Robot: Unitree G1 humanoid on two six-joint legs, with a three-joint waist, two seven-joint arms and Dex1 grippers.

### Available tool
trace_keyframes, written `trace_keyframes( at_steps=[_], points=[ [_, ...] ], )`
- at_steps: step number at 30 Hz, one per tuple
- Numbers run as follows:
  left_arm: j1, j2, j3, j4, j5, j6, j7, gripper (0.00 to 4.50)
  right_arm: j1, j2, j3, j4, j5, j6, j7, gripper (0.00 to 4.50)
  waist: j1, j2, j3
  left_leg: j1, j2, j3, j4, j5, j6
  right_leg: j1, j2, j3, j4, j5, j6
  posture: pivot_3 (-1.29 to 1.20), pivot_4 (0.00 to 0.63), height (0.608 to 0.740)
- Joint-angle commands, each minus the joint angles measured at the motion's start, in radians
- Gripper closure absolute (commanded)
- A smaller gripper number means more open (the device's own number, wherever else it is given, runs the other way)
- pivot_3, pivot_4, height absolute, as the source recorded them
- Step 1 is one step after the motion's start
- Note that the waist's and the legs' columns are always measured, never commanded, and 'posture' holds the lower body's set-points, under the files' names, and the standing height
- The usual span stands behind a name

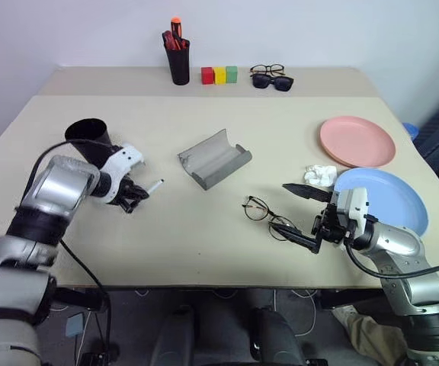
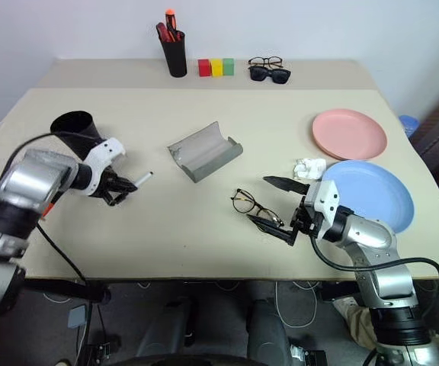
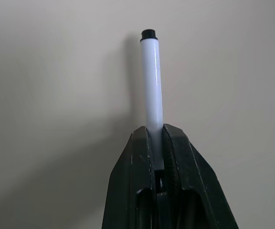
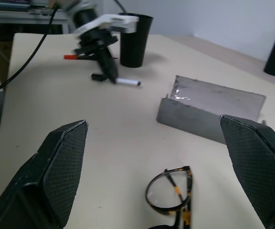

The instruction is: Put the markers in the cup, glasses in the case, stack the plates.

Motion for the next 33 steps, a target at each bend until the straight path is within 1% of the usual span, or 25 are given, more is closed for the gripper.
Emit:
trace_keyframes(
  at_steps=[1,2,4,5,6,8,11,14,15,17,19,24,28,33],
  points=[
    [0.076,0.004,0.172,-0.214,-0.06,-0.186,0.035,4.48,-0.03,0.003,-0.004,-0.017,-0.001,-0.001,-0.01,0.0,0.0,0.0,0.0,0.0,0.0,0.0,0.0,0.0,0.0,0.0,0.0,0.0,0.0,0.0,0.0,0.0,0.15,0.74],
    [0.097,-0.026,0.213,-0.237,-0.066,-0.255,0.075,4.48,-0.035,0.004,-0.003,-0.014,-0.001,0.001,-0.011,0.0,0.001,0.0,0.0,0.0,0.0,0.0,0.0,0.0,0.0,0.0,0.0,0.0,0.0,0.0,-0.001,0.0,0.15,0.74],
    [0.092,-0.146,0.328,-0.229,-0.054,-0.399,0.277,4.48,-0.052,0.008,-0.001,-0.006,-0.003,0.004,-0.015,0.0,0.012,0.0,0.0,0.001,0.0,0.0,0.001,0.0,0.0,0.001,0.0,0.0,-0.001,0.0,-0.001,0.0,0.15,0.74],
    [0.068,-0.187,0.357,-0.187,-0.018,-0.431,0.382,4.48,-0.063,0.011,0.001,0.001,-0.004,0.005,-0.017,0.0,0.015,0.0,0.0,0.001,0.0,0.0,0.001,0.0,0.0,0.001,-0.001,0.0,-0.001,0.0,-0.001,0.0,0.15,0.74],
    [0.039,-0.206,0.361,-0.133,0.04,-0.418,0.485,4.48,-0.074,0.014,0.004,0.009,-0.007,0.005,-0.018,0.0,0.016,-0.001,0.0,0.001,0.0,0.0,0.002,0.0,0.0,0.002,-0.001,0.0,-0.001,0.0,-0.001,0.0,0.15,0.74],
    [-0.03,-0.27,0.411,0.01,0.102,-0.537,0.695,4.48,-0.096,0.02,0.012,0.024,-0.012,0.005,-0.02,0.0,0.015,-0.002,0.0,0.001,-0.001,0.0,0.003,0.0,0.0,0.003,0.0,0.0,0.0,0.0,0.001,0.0,0.15,0.74],
    [-0.112,-0.288,0.426,0.207,0.196,-0.711,0.914,4.48,-0.117,0.027,0.02,0.037,-0.018,0.006,-0.022,0.0,0.011,-0.002,0.0,0.002,-0.001,0.0,0.003,0.0,0.0,0.003,0.0,0.0,0.0,0.002,0.005,0.0,0.15,0.74],
    [-0.188,-0.297,0.437,0.384,0.258,-0.799,1.117,4.48,-0.139,0.032,0.028,0.054,-0.024,0.004,-0.024,0.0,0.014,-0.003,0.001,0.001,-0.002,0.0,0.003,0.0,0.0,0.003,0.0,-0.001,0.001,0.003,0.007,0.0,0.15,0.74],
    [-0.204,-0.298,0.435,0.424,0.271,-0.82,1.156,4.48,-0.142,0.033,0.029,0.057,-0.025,0.003,-0.023,0.0,0.014,-0.003,0.001,0.002,-0.002,0.0,0.003,0.0,0.0,0.003,0.0,-0.001,0.001,0.003,0.008,0.0,0.15,0.74],
    [-0.225,-0.3,0.427,0.486,0.291,-0.847,1.217,4.48,-0.148,0.034,0.03,0.055,-0.026,0.006,-0.026,0.0,0.014,-0.003,0.0,0.002,-0.002,0.0,0.003,0.0,0.0,0.003,0.0,-0.001,0.001,0.003,0.008,0.0,0.15,0.74],
    [-0.228,-0.303,0.414,0.528,0.3,-0.868,1.243,4.48,-0.149,0.033,0.028,0.049,-0.025,0.01,-0.03,0.0,0.013,-0.003,0.0,0.002,-0.002,0.0,0.003,0.0,0.0,0.003,0.0,-0.001,0.001,0.003,0.008,0.0,0.15,0.74],
    [-0.209,-0.321,0.398,0.571,0.297,-0.905,1.25,4.48,-0.14,0.03,0.023,0.028,-0.024,0.018,-0.042,0.0,0.014,-0.003,0.0,0.001,-0.002,0.0,0.003,0.001,-0.002,0.003,0.0,-0.001,0.001,0.003,0.008,0.0,0.15,0.74],
    [-0.204,-0.335,0.394,0.575,0.28,-0.909,1.231,4.48,-0.129,0.029,0.023,0.01,-0.024,0.024,-0.053,0.0,0.013,-0.003,0.0,0.001,-0.002,0.0,0.003,0.001,-0.002,0.003,0.0,-0.001,0.001,0.003,0.008,0.0,0.15,0.74],
    [-0.184,-0.352,0.405,0.523,0.243,-0.87,1.196,4.48,-0.114,0.025,0.017,-0.008,-0.023,0.028,-0.062,0.0,0.012,-0.003,0.0,0.001,-0.002,0.0,0.003,0.001,-0.002,0.003,0.0,-0.001,0.001,0.003,0.008,0.0,0.15,0.74]
  ],
)
